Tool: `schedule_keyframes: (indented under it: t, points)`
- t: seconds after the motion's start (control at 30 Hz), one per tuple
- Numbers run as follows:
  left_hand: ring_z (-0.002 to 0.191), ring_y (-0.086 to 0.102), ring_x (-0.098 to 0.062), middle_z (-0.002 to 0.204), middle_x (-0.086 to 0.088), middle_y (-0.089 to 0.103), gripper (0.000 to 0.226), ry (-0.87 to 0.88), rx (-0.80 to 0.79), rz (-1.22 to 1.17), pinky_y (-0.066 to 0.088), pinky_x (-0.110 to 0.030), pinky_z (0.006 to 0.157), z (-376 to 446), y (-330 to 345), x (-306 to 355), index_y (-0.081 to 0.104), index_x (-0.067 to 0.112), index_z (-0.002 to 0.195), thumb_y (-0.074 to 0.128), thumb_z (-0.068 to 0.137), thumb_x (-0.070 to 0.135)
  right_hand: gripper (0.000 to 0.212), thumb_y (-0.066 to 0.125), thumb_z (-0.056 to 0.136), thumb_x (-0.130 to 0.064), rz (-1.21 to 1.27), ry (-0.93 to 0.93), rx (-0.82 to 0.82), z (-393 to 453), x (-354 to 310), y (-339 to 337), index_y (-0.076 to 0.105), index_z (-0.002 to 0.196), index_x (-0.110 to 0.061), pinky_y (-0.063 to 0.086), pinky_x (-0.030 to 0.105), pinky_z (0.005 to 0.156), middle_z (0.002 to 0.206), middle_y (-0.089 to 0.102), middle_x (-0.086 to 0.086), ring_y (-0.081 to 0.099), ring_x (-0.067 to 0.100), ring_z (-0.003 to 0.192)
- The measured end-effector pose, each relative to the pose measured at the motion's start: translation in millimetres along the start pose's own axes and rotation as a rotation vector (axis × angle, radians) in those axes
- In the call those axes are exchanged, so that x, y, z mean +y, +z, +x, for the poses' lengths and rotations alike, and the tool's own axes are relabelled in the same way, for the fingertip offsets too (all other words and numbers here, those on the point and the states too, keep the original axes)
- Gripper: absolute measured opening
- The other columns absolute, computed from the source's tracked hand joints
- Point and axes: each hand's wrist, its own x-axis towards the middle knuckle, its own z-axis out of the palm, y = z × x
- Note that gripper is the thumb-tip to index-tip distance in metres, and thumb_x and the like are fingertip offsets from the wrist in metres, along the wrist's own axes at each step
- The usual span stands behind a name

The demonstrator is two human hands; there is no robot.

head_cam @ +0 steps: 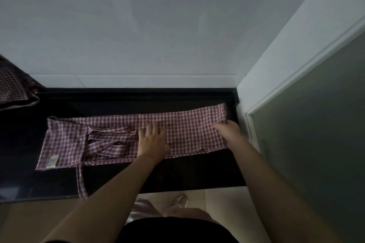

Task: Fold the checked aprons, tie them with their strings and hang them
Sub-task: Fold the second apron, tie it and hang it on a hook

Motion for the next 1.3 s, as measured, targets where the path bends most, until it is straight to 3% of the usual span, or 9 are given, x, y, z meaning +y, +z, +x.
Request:
schedule_keyframes:
  t: [0.17, 0.27, 0.4, 0.47, 0.6, 0.73, 0.9, 1.13, 1.3]
  points:
    - [0.147, 0.004, -0.039, 0.161, -0.015, 0.002, 0.078, 0.076, -0.147, -0.179, 0.021, -0.059, 0.112, 10, -10, 25, 0.006, 0.043, 0.153, 0.044, 0.090, 0.066, 0.018, 0.063, 0.080, -0.013, -0.164, -0.199, 0.073, -29, -41, -12, 0.071, 0.096, -0.014, 0.057, 0.044, 0.085, 0.093, 0.071, 0.006, 0.067, 0.026, 0.087]
    - [0.143, 0.022, -0.033, 0.156, -0.011, 0.024, 0.072, 0.194, -0.135, -0.583, 0.029, -0.055, 0.113, 23, -28, 42, 0.019, 0.037, 0.153, 0.053, 0.092, 0.051, 0.009, 0.062, 0.079, -0.016, -0.206, -0.316, 0.102, -53, -69, -6, 0.066, 0.083, -0.009, 0.056, 0.041, 0.073, 0.082, 0.069, 0.010, 0.067, 0.026, 0.077]
    - [0.121, 0.047, -0.033, 0.128, -0.013, 0.052, 0.044, 0.022, 0.422, -0.724, 0.042, -0.051, 0.100, 12, -38, 11, 0.058, 0.014, 0.130, 0.055, 0.087, 0.027, 0.018, 0.061, 0.078, -0.020, -0.295, -0.404, 0.046, -83, -88, 36, 0.044, 0.077, -0.013, 0.036, 0.032, 0.056, 0.073, 0.045, 0.012, 0.051, 0.022, 0.066]
    - [0.117, 0.048, -0.033, 0.126, -0.013, 0.052, 0.038, -0.202, 0.496, -0.734, 0.039, -0.049, 0.096, -1, -37, -30, 0.061, 0.014, 0.124, 0.057, 0.088, 0.025, 0.021, 0.060, 0.076, -0.025, -0.342, -0.399, 0.018, -96, -88, 67, 0.046, 0.074, -0.010, 0.040, 0.033, 0.058, 0.072, 0.050, 0.012, 0.056, 0.023, 0.067]
    - [0.115, 0.047, -0.032, 0.133, -0.015, 0.048, 0.036, -0.651, 0.115, -0.937, 0.040, -0.044, 0.097, -17, -18, -133, 0.054, 0.015, 0.127, 0.045, 0.096, 0.030, 0.013, 0.058, 0.084, -0.023, -0.395, -0.374, -0.096, -124, -81, 151, 0.054, 0.081, -0.011, 0.038, 0.029, 0.057, 0.073, 0.053, 0.004, 0.057, 0.018, 0.067]
    - [0.088, 0.061, -0.025, 0.103, -0.011, 0.068, 0.030, -0.627, -0.120, -1.376, 0.049, -0.043, 0.085, -23, -8, -187, 0.066, 0.016, 0.087, 0.044, 0.091, 0.036, 0.015, 0.060, 0.086, -0.021, -0.446, -0.392, -0.191, -137, -65, 239, 0.059, 0.094, -0.009, 0.043, 0.030, 0.056, 0.081, 0.062, 0.005, 0.062, 0.018, 0.068]
    - [0.077, 0.060, -0.020, 0.093, -0.011, 0.066, 0.028, -0.623, -0.227, -1.683, 0.049, -0.032, 0.069, -24, -9, -207, 0.067, 0.010, 0.092, 0.048, 0.097, 0.030, 0.022, 0.060, 0.090, -0.019, -0.582, -0.357, -0.185, -126, -43, 304, 0.054, 0.110, -0.011, 0.037, 0.022, 0.049, 0.088, 0.058, -0.001, 0.056, 0.010, 0.067]
    - [0.090, 0.067, -0.022, 0.097, -0.009, 0.072, 0.046, -0.497, -0.330, -1.664, 0.055, -0.041, 0.087, -17, -4, -224, 0.072, 0.015, 0.103, 0.053, 0.091, 0.055, 0.025, 0.050, 0.102, -0.021, -0.624, -0.260, -0.316, -126, -33, 354, 0.053, 0.125, -0.014, 0.045, 0.019, 0.055, 0.102, 0.066, 0.003, 0.061, 0.010, 0.072]
    - [0.088, 0.062, -0.019, 0.102, -0.007, 0.067, 0.014, -0.483, -0.203, -1.260, 0.053, -0.037, 0.081, -11, 3, -224, 0.063, 0.014, 0.101, 0.054, 0.093, 0.021, 0.015, 0.052, 0.099, -0.021, -0.617, -0.280, -0.236, -117, -32, 321, 0.062, 0.109, -0.015, 0.061, 0.035, 0.066, 0.090, 0.068, 0.001, 0.071, 0.017, 0.071]
